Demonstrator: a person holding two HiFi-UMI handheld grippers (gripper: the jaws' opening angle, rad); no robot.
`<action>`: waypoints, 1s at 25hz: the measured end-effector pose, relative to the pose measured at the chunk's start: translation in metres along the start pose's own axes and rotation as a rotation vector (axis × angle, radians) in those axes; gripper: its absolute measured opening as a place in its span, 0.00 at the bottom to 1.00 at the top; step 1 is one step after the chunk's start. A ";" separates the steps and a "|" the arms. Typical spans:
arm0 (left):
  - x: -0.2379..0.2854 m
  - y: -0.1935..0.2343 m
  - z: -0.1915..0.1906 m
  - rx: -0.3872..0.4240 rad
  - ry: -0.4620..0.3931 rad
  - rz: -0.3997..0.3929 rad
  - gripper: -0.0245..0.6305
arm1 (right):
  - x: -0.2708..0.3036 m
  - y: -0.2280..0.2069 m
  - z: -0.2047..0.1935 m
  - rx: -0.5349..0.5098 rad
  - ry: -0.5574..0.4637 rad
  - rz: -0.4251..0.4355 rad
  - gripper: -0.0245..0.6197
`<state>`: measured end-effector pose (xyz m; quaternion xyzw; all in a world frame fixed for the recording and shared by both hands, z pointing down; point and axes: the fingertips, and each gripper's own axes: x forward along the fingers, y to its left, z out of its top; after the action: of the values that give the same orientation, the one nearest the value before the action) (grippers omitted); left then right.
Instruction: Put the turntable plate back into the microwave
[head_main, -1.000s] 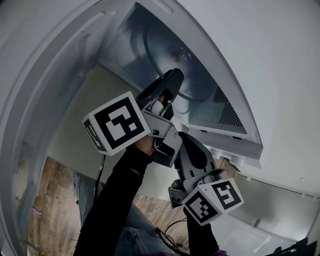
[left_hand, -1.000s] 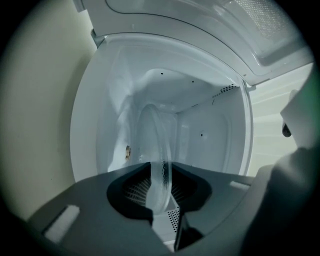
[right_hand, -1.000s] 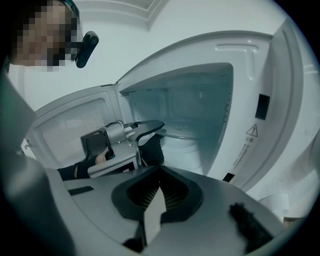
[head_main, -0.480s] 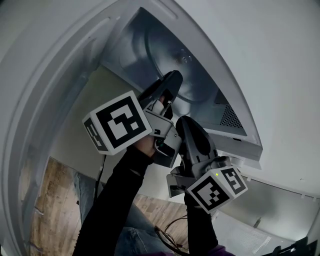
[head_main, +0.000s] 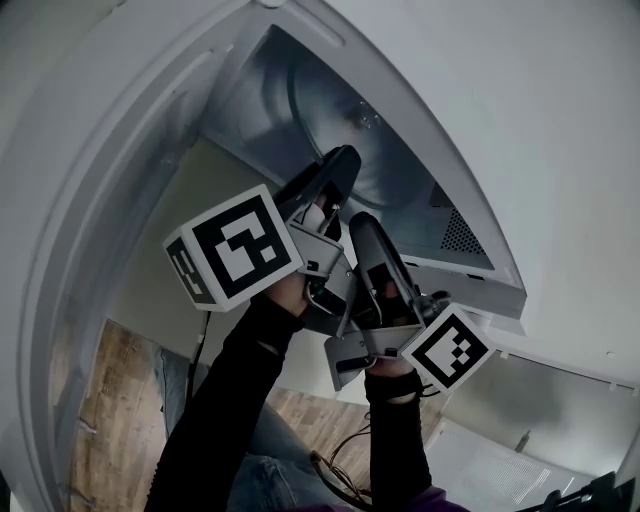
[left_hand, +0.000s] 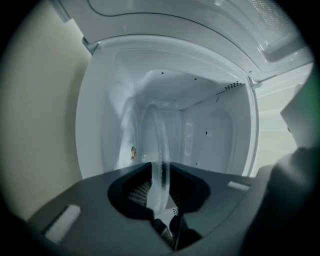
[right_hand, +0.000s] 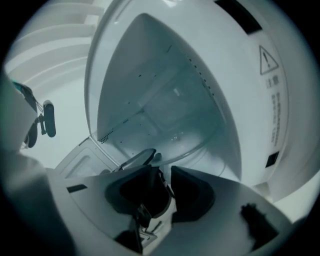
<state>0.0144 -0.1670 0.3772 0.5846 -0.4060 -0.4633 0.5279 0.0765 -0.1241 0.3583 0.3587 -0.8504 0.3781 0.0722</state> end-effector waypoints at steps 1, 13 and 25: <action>0.000 0.000 0.000 0.002 0.003 0.001 0.14 | 0.002 -0.001 0.000 0.031 -0.002 0.005 0.22; 0.002 0.000 -0.004 -0.008 0.033 0.003 0.14 | 0.006 -0.016 0.004 0.293 -0.070 0.046 0.19; 0.028 0.005 -0.006 -0.011 0.087 0.024 0.13 | 0.016 -0.036 0.023 0.504 -0.128 0.101 0.19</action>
<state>0.0271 -0.1928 0.3792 0.5964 -0.3873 -0.4331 0.5538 0.0925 -0.1658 0.3694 0.3456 -0.7492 0.5574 -0.0925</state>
